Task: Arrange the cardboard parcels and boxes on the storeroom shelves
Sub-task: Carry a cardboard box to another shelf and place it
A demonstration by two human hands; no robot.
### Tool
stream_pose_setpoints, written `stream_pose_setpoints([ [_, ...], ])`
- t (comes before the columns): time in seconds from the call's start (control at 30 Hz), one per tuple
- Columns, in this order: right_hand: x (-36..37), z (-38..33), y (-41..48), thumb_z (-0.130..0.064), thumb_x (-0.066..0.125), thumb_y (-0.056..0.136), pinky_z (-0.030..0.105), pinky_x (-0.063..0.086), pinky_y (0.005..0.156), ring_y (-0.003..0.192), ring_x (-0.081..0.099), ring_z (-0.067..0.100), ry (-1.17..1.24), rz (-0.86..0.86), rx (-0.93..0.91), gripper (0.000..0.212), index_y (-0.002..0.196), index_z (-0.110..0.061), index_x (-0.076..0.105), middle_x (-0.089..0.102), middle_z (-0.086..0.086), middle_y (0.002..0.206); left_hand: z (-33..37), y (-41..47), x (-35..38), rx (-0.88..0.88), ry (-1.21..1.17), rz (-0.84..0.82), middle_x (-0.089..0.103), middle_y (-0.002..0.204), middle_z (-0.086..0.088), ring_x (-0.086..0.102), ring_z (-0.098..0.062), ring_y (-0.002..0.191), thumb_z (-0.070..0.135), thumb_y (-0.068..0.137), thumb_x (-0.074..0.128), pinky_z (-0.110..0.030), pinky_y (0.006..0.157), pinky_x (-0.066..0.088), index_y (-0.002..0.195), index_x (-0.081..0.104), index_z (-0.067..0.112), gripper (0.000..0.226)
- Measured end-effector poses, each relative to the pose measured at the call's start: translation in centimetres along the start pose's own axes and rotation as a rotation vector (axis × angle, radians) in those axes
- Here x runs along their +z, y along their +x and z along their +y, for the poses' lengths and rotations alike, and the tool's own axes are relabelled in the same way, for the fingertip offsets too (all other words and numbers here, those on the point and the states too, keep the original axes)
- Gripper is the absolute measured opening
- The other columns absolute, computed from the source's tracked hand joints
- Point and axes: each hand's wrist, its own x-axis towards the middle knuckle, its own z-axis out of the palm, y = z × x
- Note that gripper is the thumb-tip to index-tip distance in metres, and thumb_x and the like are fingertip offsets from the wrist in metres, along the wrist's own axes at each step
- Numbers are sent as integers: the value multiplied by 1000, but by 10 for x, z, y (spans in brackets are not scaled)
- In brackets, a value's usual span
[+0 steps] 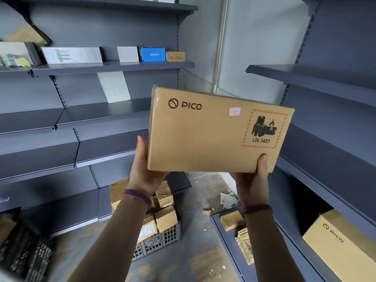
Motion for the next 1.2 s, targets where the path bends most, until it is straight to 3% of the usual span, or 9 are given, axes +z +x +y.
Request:
stream_pose_setpoints([
  [0.23,18,-3,-5,-24,66,94,49,56,91,111,68,20,37,70,-60,35,125,-25,47,71,2,121,-12,-4,3,93,-132,-75,46,151,-17,46,-40,138,74,66,73,-53,100,52,154,36,22,109],
  [0.37,22,-3,-6,-24,71,90,47,58,83,107,70,22,39,106,-42,56,136,-20,39,68,7,125,-13,0,7,138,-2,13,50,148,-16,53,-36,132,53,80,76,-53,100,51,152,35,21,89],
  [0.47,18,-6,-11,-44,67,88,48,57,88,119,64,31,-13,23,5,65,143,-21,41,63,14,133,-9,5,9,146,-10,93,62,136,-14,61,-30,123,40,90,66,-45,89,58,142,48,17,60],
  [0.6,10,-16,-9,-72,49,82,62,43,104,130,53,40,57,-146,101,81,145,-22,48,54,18,143,-4,8,4,163,-70,132,65,126,-9,67,-24,112,37,92,58,-35,80,60,144,46,17,57],
  [0.77,2,-22,1,-69,68,78,64,49,94,131,46,51,298,-88,362,93,153,-24,34,44,21,150,4,8,-8,158,-115,134,68,121,-6,68,-23,111,41,97,53,-34,78,60,137,52,21,45],
  [0.83,4,-23,5,-68,67,80,55,52,92,130,50,45,304,-67,433,87,151,-28,38,50,15,146,4,5,-12,131,-122,133,69,121,-5,68,-23,112,44,97,52,-34,77,61,138,52,22,47],
  [0.9,7,-24,4,-74,44,91,46,54,93,125,58,33,143,-88,336,73,147,-27,46,60,9,138,2,3,-16,92,-115,136,68,124,-7,67,-24,115,48,93,54,-34,76,61,143,49,21,57],
  [1.03,4,-23,0,-64,27,100,40,58,74,104,67,27,-98,-192,191,66,147,-23,46,65,10,124,0,4,-20,54,-68,124,66,124,-6,65,-25,115,55,91,55,-35,78,61,148,45,23,66],
  [1.2,1,-12,-6,-55,30,104,55,51,98,134,50,35,-79,-138,179,52,143,-29,51,52,13,146,-3,10,-16,-50,-105,115,63,134,-13,58,-32,126,57,96,52,-50,109,46,138,49,23,55],
])
